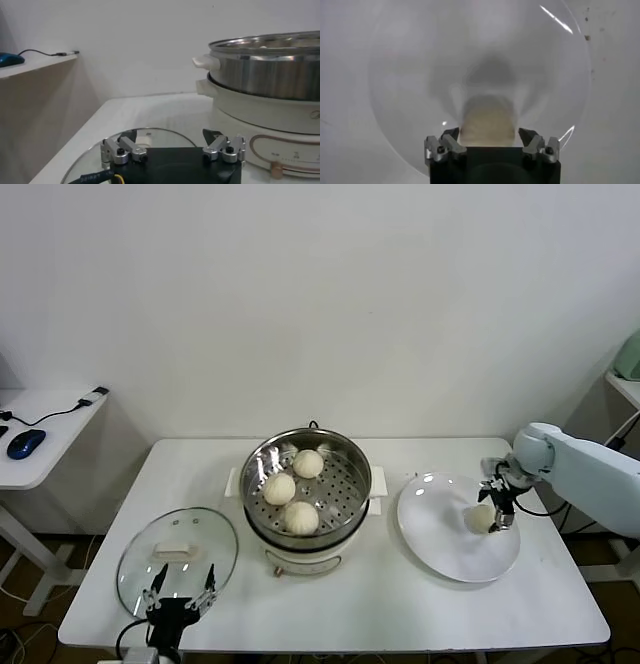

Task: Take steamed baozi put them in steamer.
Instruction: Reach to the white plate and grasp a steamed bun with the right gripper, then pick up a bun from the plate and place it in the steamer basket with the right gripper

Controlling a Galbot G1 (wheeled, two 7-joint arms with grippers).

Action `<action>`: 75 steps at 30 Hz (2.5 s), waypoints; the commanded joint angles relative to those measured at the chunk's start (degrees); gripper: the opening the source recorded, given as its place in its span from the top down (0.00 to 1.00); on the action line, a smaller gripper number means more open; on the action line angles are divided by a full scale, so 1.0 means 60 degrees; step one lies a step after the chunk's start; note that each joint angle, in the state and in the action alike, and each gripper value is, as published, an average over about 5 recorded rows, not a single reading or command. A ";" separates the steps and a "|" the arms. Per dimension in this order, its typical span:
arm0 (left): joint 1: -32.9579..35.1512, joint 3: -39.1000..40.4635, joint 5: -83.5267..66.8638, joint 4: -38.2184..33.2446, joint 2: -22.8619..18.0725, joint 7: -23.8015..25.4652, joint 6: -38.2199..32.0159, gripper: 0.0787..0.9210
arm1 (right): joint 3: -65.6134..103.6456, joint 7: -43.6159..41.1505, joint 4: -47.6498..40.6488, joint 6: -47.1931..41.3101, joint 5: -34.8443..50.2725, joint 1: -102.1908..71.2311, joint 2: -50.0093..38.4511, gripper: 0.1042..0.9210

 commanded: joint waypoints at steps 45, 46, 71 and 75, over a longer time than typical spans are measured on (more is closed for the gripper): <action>-0.0078 0.0123 -0.0357 -0.0492 0.0245 0.0058 0.0123 0.12 | -0.4881 0.2704 0.4076 -0.3903 0.7588 0.5429 0.5101 0.33; -0.0092 0.0120 -0.0375 -0.0484 0.0242 0.0057 0.0125 0.12 | -0.4887 0.2723 0.4019 -0.3914 0.7486 0.5344 0.5111 0.33; -0.0178 0.0111 -0.0436 -0.0440 0.0281 0.0060 0.0165 0.12 | -0.5005 0.2110 0.3438 -0.2874 0.6959 0.5364 0.5227 0.15; -0.0130 0.0106 -0.0438 -0.0465 0.0290 0.0058 0.0141 0.12 | -0.4614 0.1414 0.3354 -0.2107 0.7506 0.5912 0.4904 0.12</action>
